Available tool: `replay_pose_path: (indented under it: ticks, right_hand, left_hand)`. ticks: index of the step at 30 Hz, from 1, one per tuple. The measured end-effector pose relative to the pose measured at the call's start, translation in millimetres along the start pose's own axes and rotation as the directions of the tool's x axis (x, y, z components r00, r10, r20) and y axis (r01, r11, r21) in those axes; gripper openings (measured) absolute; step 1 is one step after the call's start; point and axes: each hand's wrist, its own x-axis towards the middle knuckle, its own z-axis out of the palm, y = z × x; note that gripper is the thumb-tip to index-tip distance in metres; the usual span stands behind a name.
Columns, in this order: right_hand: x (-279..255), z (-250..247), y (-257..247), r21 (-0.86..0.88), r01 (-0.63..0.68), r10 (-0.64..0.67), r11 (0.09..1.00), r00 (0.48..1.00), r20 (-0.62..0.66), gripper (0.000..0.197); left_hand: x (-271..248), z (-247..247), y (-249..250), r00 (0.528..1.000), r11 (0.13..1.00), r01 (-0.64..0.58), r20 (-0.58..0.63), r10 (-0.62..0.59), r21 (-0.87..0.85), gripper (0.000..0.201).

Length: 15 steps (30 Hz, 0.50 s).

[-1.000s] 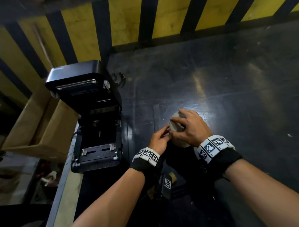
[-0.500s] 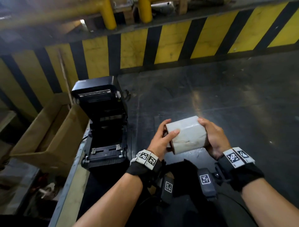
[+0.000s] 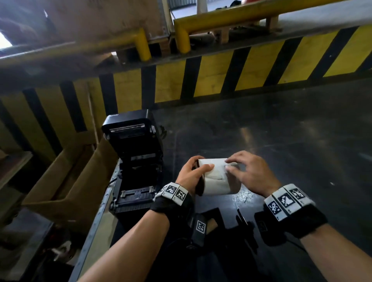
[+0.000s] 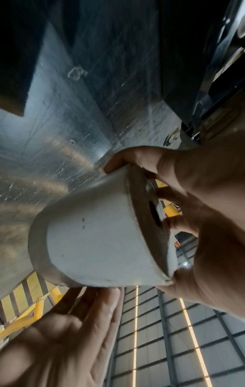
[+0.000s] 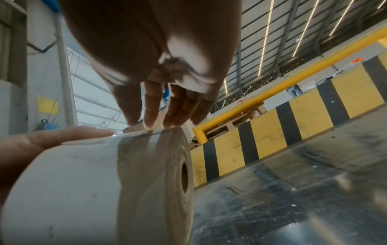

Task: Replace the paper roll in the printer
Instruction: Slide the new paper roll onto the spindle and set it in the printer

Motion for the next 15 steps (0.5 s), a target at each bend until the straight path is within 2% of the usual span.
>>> replay_pose_path:
  ticks: [3,6,11,15]
  right_hand:
    - [0.0,8.1,4.5,-0.035,0.007,-0.005,0.999,0.998,0.06,0.015]
    - [-1.0,11.6,6.0,-0.014,-0.023,0.025,1.0,0.996,0.086,0.008]
    - [0.8,15.4,14.1,-0.006,-0.094,0.093,0.996,0.973,0.21,0.003]
    - [-0.8,20.3,20.3,-0.053,-0.055,0.067,0.997,0.965,0.255,0.008]
  left_hand:
    - [0.2,-4.1,-3.4,1.0,0.999,0.023,0.001,-0.023,0.023,0.045]
    - [0.6,-7.3,-9.2,0.999,0.998,0.036,0.002,-0.036,0.058,0.043]
    - [5.5,-7.9,-17.8,0.997,0.987,0.061,0.033,-0.066,0.15,0.045]
    - [7.3,-8.0,-22.4,0.995,0.977,0.081,0.034,-0.09,0.197,0.038]
